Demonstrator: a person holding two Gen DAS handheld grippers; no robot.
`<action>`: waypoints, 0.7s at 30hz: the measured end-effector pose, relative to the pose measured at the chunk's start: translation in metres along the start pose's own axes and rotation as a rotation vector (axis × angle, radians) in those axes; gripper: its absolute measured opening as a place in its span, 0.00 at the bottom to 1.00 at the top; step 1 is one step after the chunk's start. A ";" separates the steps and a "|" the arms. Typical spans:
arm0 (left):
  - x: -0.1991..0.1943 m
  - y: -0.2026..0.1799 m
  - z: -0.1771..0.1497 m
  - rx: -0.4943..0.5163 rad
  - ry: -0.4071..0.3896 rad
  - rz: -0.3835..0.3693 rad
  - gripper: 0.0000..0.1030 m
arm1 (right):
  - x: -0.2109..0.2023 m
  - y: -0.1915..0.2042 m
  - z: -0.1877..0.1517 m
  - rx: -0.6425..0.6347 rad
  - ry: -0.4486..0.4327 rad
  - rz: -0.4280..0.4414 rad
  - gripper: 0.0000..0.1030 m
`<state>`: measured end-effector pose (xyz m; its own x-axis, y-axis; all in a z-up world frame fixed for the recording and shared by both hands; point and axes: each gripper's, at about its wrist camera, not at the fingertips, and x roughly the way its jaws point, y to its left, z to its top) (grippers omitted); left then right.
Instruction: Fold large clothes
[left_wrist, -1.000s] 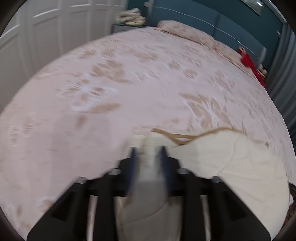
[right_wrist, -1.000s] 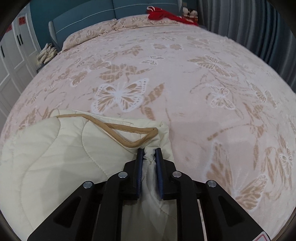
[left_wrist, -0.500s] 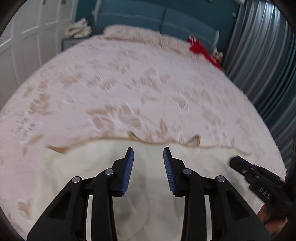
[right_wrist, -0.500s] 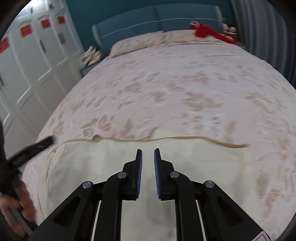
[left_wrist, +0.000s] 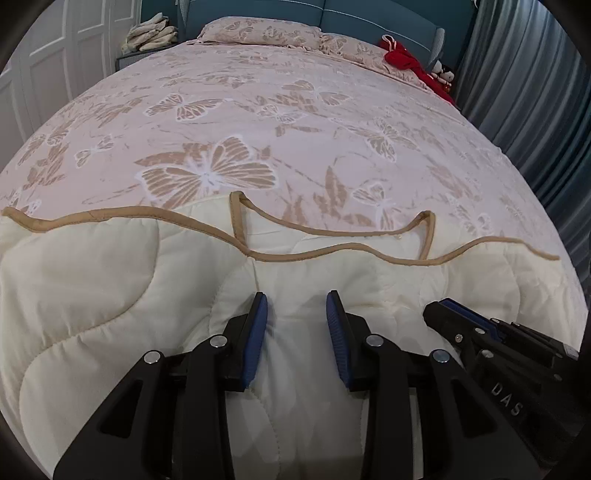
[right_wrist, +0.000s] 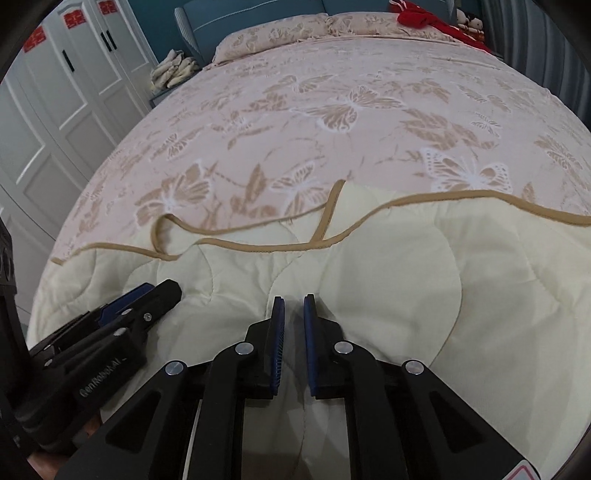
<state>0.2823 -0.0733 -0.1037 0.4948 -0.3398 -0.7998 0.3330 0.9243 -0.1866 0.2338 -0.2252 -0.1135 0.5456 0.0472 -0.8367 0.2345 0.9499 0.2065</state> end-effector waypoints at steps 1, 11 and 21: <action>0.001 0.000 0.000 0.002 0.000 0.003 0.31 | 0.003 0.001 -0.001 -0.008 0.000 -0.009 0.08; 0.013 -0.004 -0.005 0.027 -0.019 0.046 0.31 | 0.020 0.009 -0.005 -0.054 -0.017 -0.059 0.07; -0.012 0.004 0.001 -0.015 -0.038 0.017 0.32 | -0.017 0.009 0.008 0.034 -0.037 -0.012 0.12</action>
<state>0.2782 -0.0658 -0.0945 0.5305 -0.3303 -0.7807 0.3121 0.9324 -0.1823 0.2336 -0.2203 -0.0935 0.5720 0.0234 -0.8199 0.2681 0.9393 0.2139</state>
